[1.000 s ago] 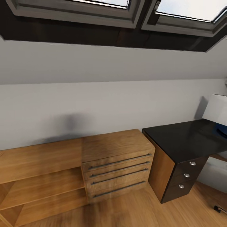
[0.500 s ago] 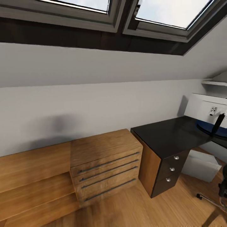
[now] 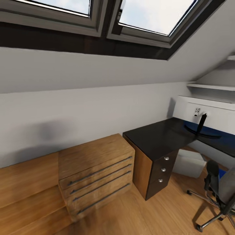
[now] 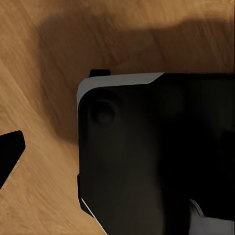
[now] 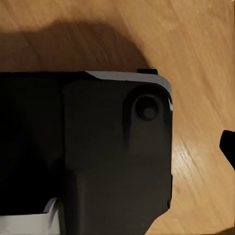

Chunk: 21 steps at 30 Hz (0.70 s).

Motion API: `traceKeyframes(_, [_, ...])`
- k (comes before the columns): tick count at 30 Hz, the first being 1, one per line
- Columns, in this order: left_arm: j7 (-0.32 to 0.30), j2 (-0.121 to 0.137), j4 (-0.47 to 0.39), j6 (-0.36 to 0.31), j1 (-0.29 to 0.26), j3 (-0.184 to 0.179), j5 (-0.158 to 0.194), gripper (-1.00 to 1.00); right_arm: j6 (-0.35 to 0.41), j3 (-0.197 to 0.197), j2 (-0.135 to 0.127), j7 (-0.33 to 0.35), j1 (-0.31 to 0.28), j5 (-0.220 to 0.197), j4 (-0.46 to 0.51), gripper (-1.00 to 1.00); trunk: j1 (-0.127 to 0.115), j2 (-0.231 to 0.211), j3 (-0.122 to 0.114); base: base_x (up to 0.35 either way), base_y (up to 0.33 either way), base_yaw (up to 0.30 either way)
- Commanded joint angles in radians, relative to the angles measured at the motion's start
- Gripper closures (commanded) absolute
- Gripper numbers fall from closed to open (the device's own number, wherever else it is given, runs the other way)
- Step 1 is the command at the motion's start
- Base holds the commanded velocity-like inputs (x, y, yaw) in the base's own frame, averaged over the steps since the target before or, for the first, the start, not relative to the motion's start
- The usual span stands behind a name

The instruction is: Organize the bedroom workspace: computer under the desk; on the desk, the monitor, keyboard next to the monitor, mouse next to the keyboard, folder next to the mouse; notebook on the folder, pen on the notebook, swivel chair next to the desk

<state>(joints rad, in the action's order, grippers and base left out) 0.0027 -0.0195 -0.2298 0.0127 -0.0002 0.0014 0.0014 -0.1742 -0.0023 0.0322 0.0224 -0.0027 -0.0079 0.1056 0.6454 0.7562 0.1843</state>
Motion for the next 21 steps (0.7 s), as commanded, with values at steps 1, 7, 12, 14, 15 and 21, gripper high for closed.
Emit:
traceKeyframes(1, [0.0,-0.001,-0.023,0.001,0.0,0.0,0.0,-1.0,-0.004,-0.001,0.0,0.015,0.0,-0.001,0.011,-1.0,-0.004,-0.006,-0.002,0.0,0.0,-0.285])
traceKeyframes(7, [0.0,-0.012,-0.07,0.002,0.0,0.0,0.002,-1.0,-0.075,0.002,-0.001,0.116,0.0,0.005,0.037,-1.0,-0.027,-0.048,-0.021,0.0,0.0,-0.287])
traceKeyframes(12, [0.0,-0.019,-0.096,0.004,0.0,0.001,0.031,-1.0,-0.247,0.004,-0.012,0.272,0.0,0.01,0.041,-1.0,-0.046,-0.083,-0.036,0.0,0.0,-0.293])
traceKeyframes(14, [0.0,-0.019,-0.097,0.007,0.0,0.002,0.046,-1.0,-0.263,0.004,-0.019,0.288,0.0,0.01,0.042,-1.0,-0.054,-0.097,-0.043,0.0,0.0,-0.294])
traceKeyframes(15, [0.0,-0.018,-0.098,0.017,0.0,0.002,0.063,-1.0,-0.274,0.004,-0.026,0.298,0.0,0.01,0.045,-1.0,-0.057,-0.104,-0.046,0.0,0.0,-0.295])
traceKeyframes(21, [-0.001,-0.014,-0.097,0.111,0.0,0.005,0.14,-1.0,-0.29,0.004,-0.04,0.309,0.0,0.01,0.085,-1.0,-0.08,-0.146,-0.065,0.0,0.0,-0.297])
